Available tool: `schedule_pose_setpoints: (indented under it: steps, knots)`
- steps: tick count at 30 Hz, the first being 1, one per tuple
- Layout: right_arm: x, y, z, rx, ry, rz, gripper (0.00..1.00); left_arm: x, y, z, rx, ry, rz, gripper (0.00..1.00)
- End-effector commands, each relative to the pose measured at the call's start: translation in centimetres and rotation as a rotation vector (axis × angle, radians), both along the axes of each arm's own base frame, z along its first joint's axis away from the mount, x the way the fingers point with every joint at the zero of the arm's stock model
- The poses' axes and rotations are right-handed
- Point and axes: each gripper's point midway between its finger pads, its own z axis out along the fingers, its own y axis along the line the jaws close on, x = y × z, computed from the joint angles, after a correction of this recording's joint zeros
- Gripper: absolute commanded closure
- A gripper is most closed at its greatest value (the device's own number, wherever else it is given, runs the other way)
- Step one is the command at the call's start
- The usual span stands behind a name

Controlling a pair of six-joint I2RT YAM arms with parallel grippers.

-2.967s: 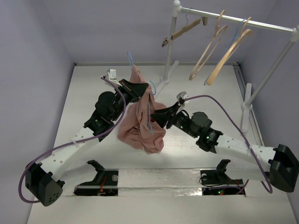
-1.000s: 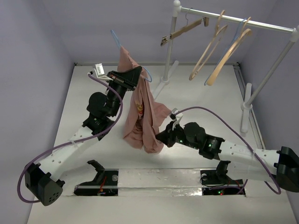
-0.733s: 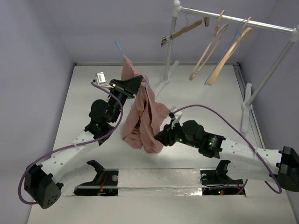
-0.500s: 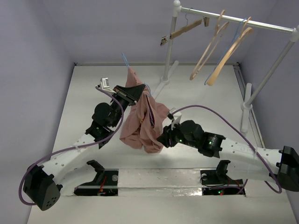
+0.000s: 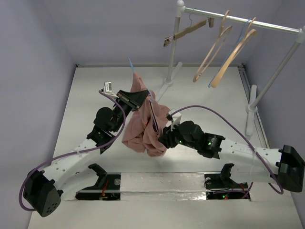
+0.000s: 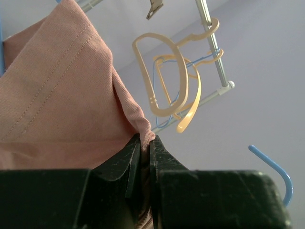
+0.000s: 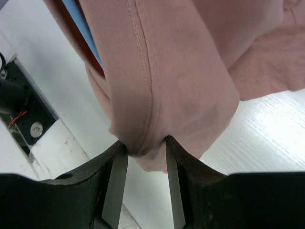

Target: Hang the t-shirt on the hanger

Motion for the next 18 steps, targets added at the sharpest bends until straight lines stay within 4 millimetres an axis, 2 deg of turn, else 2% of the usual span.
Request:
schedule_pose_setpoints:
  steps: [1,5,6,8,12,18]
  knots:
    - [1.8,1.4,4.1,0.077,-0.113,-0.031,0.57,-0.8,0.1,2.5,-0.078,-0.072,-0.035,1.0]
    - [2.6,1.4,4.5,0.082,-0.148,-0.057,0.65,-1.0,-0.1,2.2,-0.09,-0.067,-0.054,1.0]
    - [2.6,1.5,4.6,0.084,-0.148,-0.056,0.7,-1.0,-0.1,2.1,-0.094,-0.066,-0.053,1.0]
    - [2.4,2.1,5.0,0.098,-0.144,-0.036,0.74,-0.8,0.0,1.7,-0.094,-0.057,-0.042,1.0]
    - [2.3,2.4,6.4,0.136,-0.146,-0.03,0.75,-0.6,0.1,1.2,-0.095,-0.047,-0.032,1.0]
    - [3.3,2.2,8.3,0.139,-0.18,-0.074,0.74,-0.7,-0.2,0.4,-0.11,-0.032,-0.05,1.0]
